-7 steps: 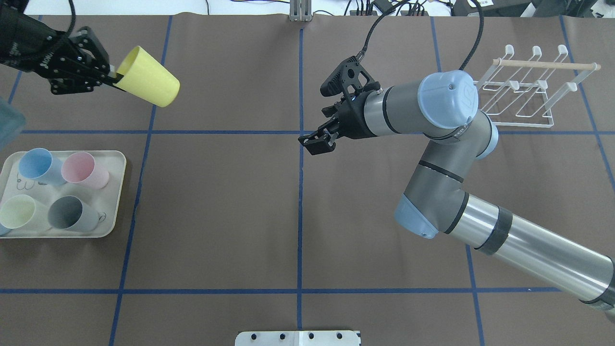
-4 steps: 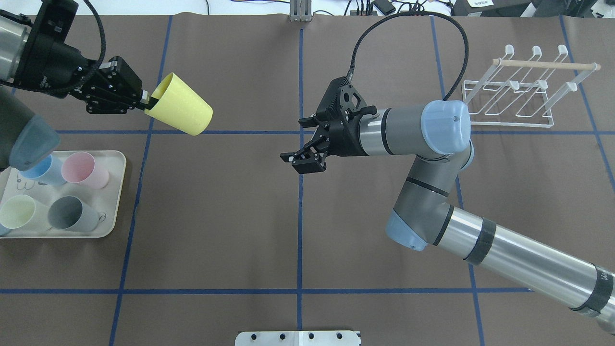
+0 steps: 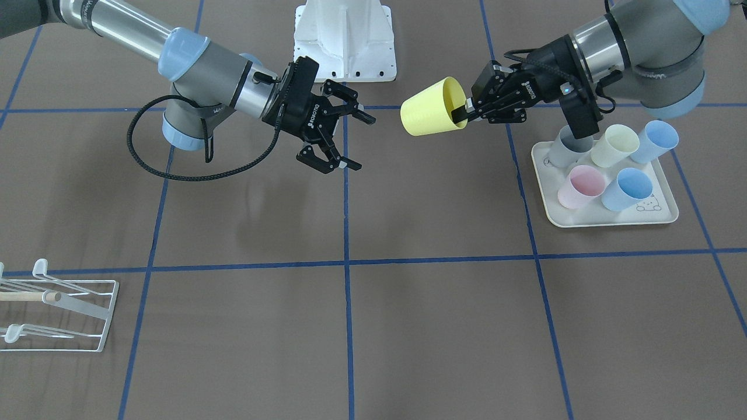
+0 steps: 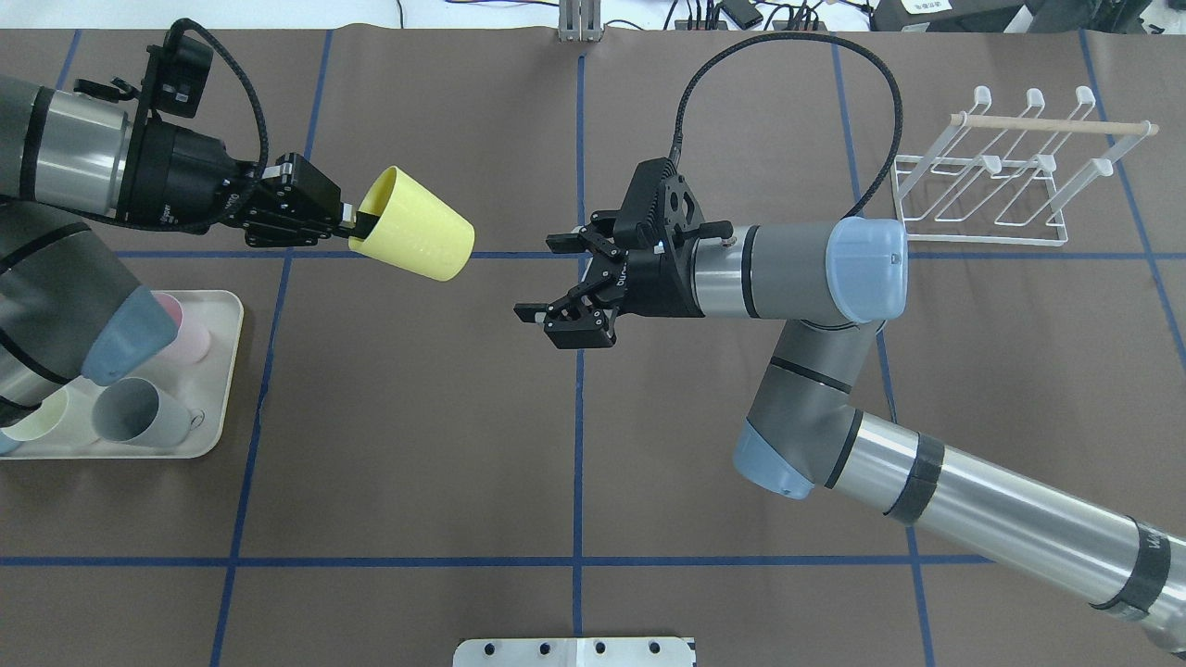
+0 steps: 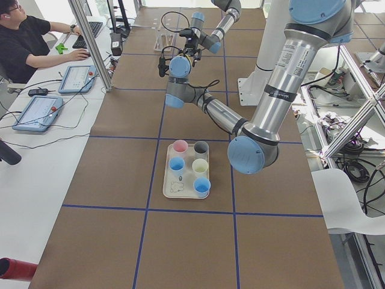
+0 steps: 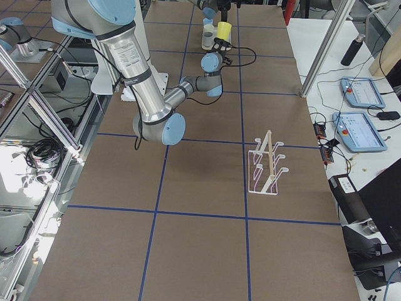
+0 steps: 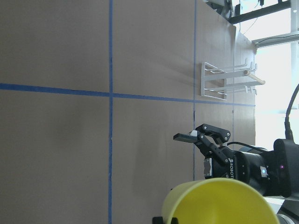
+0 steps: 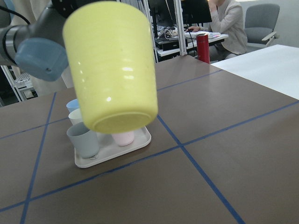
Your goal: Transfer IKEA cup to right arm and place on rack
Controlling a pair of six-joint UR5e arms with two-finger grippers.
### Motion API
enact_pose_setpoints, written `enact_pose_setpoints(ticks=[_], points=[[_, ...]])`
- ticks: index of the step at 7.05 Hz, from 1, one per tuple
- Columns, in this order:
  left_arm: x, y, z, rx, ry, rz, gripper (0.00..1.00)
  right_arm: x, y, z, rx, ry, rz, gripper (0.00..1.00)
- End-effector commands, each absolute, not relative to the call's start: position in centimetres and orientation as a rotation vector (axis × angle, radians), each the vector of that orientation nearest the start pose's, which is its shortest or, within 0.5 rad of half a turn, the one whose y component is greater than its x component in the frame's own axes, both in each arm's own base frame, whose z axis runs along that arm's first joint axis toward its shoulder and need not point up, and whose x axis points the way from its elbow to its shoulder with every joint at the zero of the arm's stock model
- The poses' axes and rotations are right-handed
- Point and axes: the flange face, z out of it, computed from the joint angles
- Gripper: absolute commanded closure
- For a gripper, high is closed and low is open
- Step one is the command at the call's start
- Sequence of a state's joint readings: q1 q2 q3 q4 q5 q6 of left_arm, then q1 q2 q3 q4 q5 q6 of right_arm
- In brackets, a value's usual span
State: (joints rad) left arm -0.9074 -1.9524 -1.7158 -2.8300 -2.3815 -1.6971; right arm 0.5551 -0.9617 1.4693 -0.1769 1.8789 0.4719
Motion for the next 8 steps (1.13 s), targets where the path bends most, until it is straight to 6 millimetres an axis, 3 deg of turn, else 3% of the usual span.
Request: enact_pose_setpoints(ticks=[1,2,5,8], points=[[29.7,-46.1,23.9,0.055,1.733,-0.071,1.00,-50.2,-40.0,19.9,1.357,-1.520,-0.604,0.06],[30.1,-45.9,23.8,0.052,1.737,-0.069,1.00,-50.5,-39.5,19.6,1.361,-1.529,-0.610,0.02],[33.7,-44.0,23.6,0.025,1.745,-0.057,1.00,-50.7,-39.3,19.3,1.363,-1.533,-0.612,0.02],[35.4,-43.0,23.4,-0.002,1.747,-0.031,1.00,-50.6,-39.3,19.1,1.366,-1.536,-0.611,0.02]])
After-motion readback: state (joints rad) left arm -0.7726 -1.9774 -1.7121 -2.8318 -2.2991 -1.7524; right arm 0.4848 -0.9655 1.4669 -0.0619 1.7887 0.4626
